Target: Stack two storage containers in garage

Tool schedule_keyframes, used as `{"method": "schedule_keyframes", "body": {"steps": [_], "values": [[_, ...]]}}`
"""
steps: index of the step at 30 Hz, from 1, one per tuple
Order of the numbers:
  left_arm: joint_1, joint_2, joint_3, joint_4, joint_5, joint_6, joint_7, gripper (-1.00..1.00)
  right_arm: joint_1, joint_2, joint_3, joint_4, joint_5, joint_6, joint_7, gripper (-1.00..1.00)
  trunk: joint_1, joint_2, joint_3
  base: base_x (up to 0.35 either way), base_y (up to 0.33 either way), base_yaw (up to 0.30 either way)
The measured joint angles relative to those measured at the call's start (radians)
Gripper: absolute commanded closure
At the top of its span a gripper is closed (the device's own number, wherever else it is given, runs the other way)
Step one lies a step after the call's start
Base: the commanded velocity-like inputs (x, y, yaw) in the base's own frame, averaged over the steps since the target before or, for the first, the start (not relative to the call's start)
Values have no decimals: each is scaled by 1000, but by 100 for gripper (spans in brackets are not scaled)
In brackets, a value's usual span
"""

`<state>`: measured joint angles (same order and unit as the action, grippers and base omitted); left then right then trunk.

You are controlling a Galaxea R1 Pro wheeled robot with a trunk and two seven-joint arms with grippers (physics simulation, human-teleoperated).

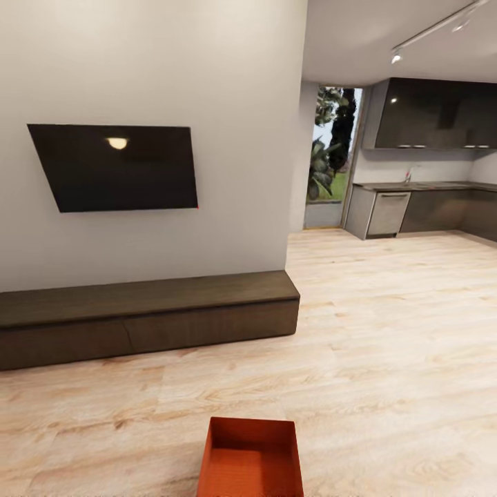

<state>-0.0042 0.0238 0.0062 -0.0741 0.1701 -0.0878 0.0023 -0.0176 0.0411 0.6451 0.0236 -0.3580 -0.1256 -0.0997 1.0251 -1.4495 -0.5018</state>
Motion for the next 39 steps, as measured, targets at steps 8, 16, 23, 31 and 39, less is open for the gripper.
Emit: {"method": "schedule_keyframes", "body": {"steps": [8, 16, 23, 31, 39], "values": [[0, -1, 0, 0, 0, 0, 0, -100, 0, 0, 0, 0, 0, 0, 0, -100, 0, 0, -13, 0, 0, 0], [0, -1, 0, 0, 0, 0, 0, -100, 0, 0, 0, 0, 0, 0, 0, -100, 0, 0, -26, 0, 0, 0], [0, -1, 0, 0, 0, 0, 0, -100, 0, 0, 0, 0, 0, 0, 0, -100, 0, 0, -37, 0, 0, 0], [0, -1, 0, 0, 0, 0, 0, -100, 0, 0, 0, 0, 0, 0, 0, -100, 0, 0, -50, 0, 0, 0], [0, -1, 0, 0, 0, 0, 0, -100, 0, -1, 0, 0, 0, 0, 0, -100, 0, 0, -63, 0, 0, 0]]}}
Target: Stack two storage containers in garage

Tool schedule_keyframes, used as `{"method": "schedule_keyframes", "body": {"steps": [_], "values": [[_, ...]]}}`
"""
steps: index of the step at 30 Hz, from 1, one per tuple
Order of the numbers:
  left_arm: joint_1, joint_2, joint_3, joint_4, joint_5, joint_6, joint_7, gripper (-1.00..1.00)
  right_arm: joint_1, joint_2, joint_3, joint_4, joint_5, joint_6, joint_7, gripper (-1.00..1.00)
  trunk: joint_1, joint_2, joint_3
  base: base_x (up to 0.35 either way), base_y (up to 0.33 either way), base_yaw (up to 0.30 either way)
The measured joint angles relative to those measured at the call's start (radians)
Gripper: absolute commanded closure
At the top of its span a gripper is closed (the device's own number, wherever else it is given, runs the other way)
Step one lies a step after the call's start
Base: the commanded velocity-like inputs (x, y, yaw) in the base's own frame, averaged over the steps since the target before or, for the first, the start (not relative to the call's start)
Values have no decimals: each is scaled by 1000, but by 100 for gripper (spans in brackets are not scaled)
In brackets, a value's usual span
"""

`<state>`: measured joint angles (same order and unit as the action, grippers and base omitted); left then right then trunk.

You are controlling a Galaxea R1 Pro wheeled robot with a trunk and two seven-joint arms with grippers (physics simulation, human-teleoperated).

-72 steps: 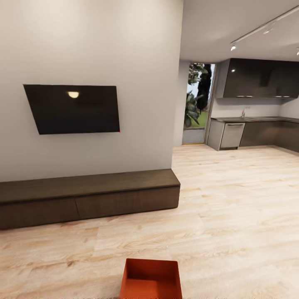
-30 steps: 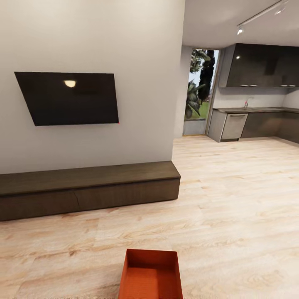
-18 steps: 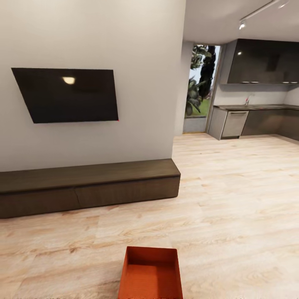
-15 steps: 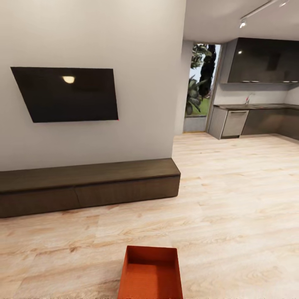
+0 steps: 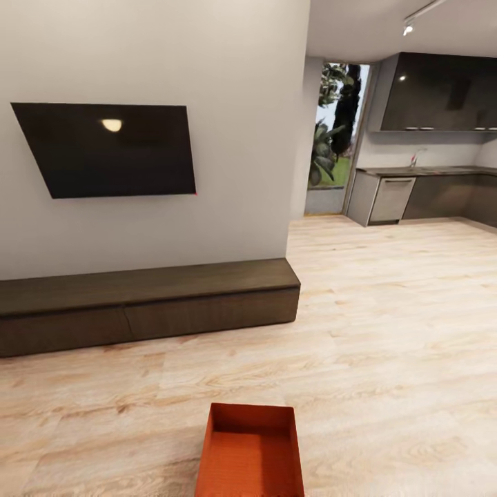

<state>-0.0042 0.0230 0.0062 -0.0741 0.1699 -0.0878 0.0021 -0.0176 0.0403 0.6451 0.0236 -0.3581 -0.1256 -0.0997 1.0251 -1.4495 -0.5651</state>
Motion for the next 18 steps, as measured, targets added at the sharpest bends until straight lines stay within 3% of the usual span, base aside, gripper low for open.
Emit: {"method": "schedule_keyframes", "body": {"steps": [18], "values": [[0, 0, 0, 0, 0, 0, 0, -100, 0, 0, 0, 1, 0, 2, 0, -100, 0, 0, -29, 0, 0, 0]]}}
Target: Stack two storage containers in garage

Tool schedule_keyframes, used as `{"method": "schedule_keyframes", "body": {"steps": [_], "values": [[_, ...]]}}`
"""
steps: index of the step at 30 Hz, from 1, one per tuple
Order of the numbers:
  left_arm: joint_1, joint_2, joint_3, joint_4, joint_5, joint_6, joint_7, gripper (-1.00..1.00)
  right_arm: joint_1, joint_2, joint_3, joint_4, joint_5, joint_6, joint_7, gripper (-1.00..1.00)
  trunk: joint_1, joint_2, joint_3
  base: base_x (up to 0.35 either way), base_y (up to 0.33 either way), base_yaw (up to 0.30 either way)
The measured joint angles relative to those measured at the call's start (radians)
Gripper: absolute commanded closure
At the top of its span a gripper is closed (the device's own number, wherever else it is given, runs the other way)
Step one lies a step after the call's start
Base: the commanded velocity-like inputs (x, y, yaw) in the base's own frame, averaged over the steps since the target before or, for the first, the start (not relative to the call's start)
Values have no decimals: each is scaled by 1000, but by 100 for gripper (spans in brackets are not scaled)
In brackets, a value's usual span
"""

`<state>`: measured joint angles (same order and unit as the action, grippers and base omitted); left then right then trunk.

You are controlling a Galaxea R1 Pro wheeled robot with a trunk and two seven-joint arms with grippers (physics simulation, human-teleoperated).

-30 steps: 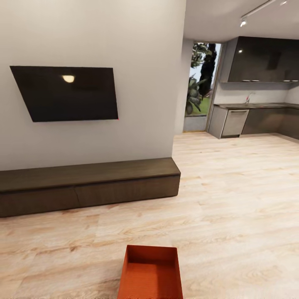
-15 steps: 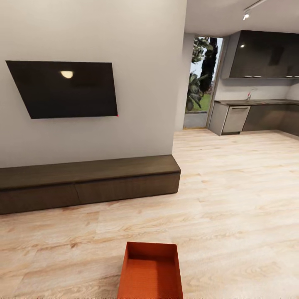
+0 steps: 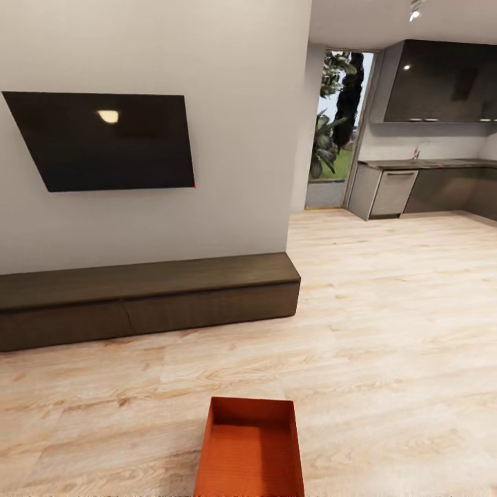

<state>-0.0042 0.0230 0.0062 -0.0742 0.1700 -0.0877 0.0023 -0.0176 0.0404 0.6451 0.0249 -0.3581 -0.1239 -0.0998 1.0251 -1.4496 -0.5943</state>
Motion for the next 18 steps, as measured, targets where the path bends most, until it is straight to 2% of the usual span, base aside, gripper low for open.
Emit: {"method": "schedule_keyframes", "body": {"steps": [18], "values": [[0, 0, 0, 0, 0, 0, 0, -100, 0, 0, 0, 1, 0, 0, 0, -100, 0, 0, -29, 0, 0, 0]]}}
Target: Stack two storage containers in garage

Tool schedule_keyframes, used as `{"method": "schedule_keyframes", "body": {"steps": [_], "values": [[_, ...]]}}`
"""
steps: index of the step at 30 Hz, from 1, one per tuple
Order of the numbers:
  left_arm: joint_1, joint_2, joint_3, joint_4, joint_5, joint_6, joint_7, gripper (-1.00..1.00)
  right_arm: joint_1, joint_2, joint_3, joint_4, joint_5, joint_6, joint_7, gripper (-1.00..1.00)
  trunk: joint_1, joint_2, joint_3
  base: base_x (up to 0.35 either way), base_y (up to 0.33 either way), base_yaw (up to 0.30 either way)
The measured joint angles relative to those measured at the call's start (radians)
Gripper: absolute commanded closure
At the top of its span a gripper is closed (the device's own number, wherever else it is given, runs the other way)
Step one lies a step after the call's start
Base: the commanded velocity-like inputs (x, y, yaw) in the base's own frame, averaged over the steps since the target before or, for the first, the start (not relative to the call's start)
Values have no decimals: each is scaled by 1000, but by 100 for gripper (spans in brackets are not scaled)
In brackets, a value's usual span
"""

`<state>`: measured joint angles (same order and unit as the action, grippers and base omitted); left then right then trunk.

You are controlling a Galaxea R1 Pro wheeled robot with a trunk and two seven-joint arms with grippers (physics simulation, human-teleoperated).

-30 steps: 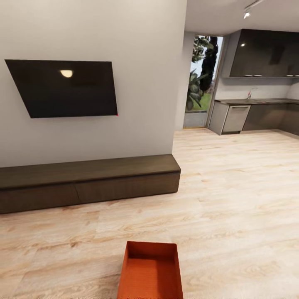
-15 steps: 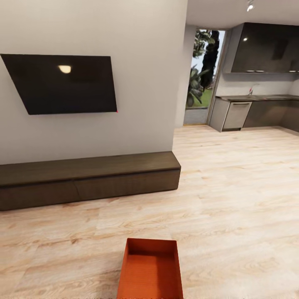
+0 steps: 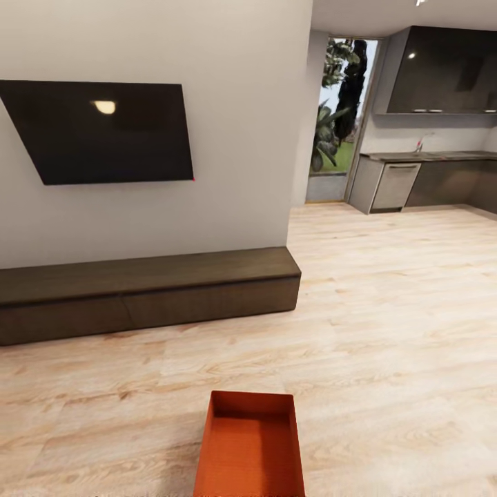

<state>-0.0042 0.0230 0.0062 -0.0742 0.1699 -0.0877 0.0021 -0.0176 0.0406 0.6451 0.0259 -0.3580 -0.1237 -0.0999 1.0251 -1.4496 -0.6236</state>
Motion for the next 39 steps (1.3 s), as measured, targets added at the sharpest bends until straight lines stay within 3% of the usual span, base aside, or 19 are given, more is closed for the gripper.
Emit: {"method": "schedule_keyframes", "body": {"steps": [39], "values": [[0, 0, 0, 0, 0, 0, 0, -100, 0, -2, 0, 3, 0, 0, 0, -100, 0, 0, -63, 0, 0, 0]]}}
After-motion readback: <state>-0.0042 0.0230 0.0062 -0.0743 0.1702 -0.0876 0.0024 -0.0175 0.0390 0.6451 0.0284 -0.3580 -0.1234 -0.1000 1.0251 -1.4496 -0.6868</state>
